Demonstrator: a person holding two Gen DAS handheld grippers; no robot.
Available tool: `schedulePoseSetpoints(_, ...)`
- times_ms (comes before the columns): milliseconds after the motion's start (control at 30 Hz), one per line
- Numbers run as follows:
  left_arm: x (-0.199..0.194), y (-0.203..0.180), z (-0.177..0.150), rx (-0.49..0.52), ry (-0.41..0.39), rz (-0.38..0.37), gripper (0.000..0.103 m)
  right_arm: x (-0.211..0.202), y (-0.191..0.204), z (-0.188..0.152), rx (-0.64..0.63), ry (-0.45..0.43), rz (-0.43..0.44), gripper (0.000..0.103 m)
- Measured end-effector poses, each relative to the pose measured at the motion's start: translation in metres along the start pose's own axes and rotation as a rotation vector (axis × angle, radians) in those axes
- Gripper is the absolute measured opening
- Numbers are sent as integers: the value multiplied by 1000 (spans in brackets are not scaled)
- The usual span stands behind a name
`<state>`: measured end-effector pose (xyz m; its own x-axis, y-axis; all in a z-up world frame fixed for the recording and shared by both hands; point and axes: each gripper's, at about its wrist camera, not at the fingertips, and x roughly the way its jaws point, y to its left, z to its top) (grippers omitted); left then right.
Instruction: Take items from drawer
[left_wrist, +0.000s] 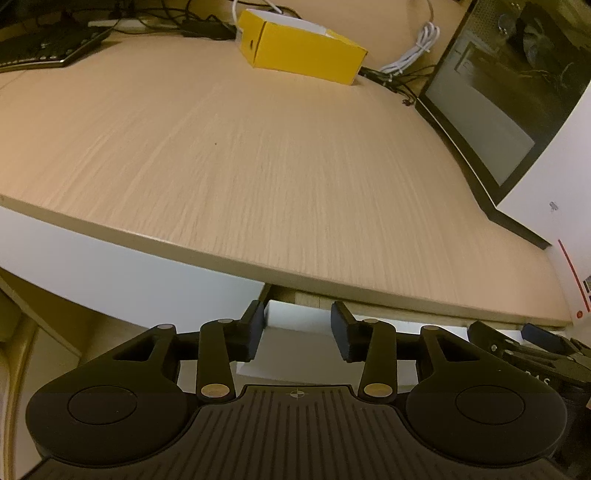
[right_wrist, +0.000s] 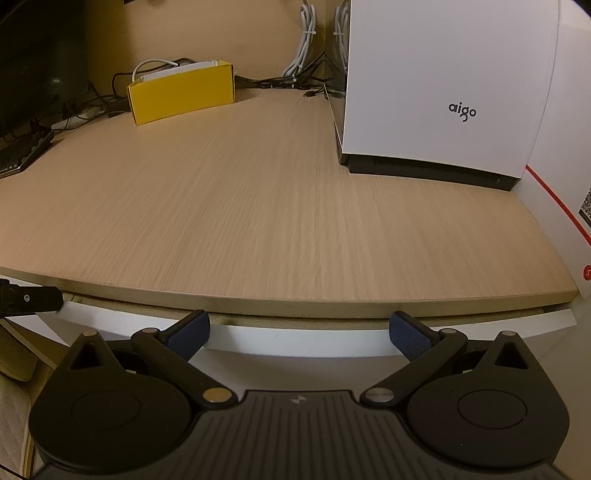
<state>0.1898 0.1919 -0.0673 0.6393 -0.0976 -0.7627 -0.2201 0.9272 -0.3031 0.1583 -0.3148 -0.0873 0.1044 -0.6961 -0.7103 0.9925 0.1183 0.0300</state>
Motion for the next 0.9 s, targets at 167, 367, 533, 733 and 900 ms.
schedulePoseSetpoints(167,-6,2,-7,-2,5,-6,45,-3,1,-2,15,12,-13,103)
schedulePoseSetpoints(367,-9,3,-10,-4,7,-13,45,-1,-1,0,41,11,-41,103)
schedulePoseSetpoints(533,-7,5,-15,-13,51,-50,28,1,-7,2,107,9,-104,103)
schedulePoseSetpoints(733,-21,1,-16,28,20,-40,26,9,-14,5,153,43,-133,103)
schedulePoseSetpoints(900,-38,-11,-19,158,7,-40,27,11,-14,2,185,56,-145,103)
